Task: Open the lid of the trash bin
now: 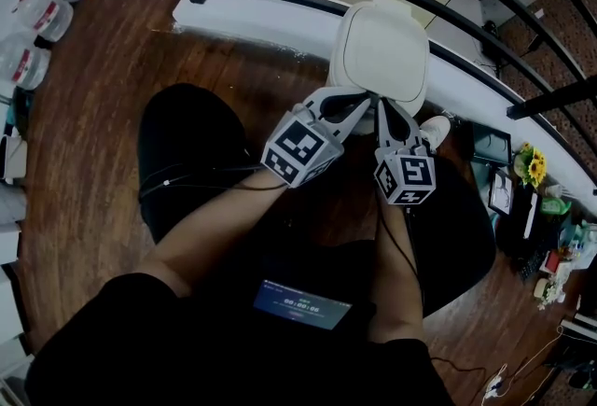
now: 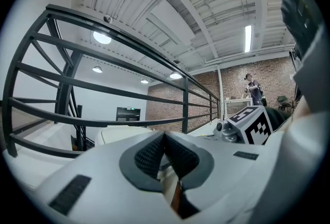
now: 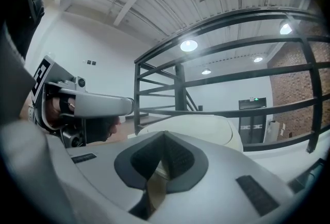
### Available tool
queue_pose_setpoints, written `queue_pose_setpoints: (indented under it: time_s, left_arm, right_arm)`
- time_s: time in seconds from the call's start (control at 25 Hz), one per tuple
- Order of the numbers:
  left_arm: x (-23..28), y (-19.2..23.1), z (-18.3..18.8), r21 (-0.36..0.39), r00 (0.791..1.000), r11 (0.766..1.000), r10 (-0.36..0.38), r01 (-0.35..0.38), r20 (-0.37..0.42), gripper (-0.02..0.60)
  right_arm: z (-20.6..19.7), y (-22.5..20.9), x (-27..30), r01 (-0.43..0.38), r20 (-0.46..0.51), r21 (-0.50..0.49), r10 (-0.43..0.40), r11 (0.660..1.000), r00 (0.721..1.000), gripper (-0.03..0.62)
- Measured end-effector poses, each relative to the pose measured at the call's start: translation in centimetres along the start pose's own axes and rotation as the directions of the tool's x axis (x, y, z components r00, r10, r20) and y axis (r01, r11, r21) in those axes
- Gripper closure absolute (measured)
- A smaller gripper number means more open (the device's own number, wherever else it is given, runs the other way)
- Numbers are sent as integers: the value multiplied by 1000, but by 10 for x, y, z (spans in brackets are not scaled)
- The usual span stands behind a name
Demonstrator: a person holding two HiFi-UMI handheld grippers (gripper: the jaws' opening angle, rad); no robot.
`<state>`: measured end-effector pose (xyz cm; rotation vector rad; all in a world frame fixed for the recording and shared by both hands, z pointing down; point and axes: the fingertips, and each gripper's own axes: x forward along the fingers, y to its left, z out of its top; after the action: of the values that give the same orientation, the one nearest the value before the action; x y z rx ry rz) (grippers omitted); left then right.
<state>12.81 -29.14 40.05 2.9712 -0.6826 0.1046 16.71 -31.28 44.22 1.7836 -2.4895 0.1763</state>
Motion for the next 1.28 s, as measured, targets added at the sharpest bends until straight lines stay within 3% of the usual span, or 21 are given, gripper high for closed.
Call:
queue_pose_setpoints:
  time_s: [1.28]
  left_arm:
    - [-1, 4, -5, 10, 1000, 1000, 17, -17, -14, 569]
  right_arm:
    - [2, 4, -1, -6, 4, -2, 6, 1000, 1000, 577]
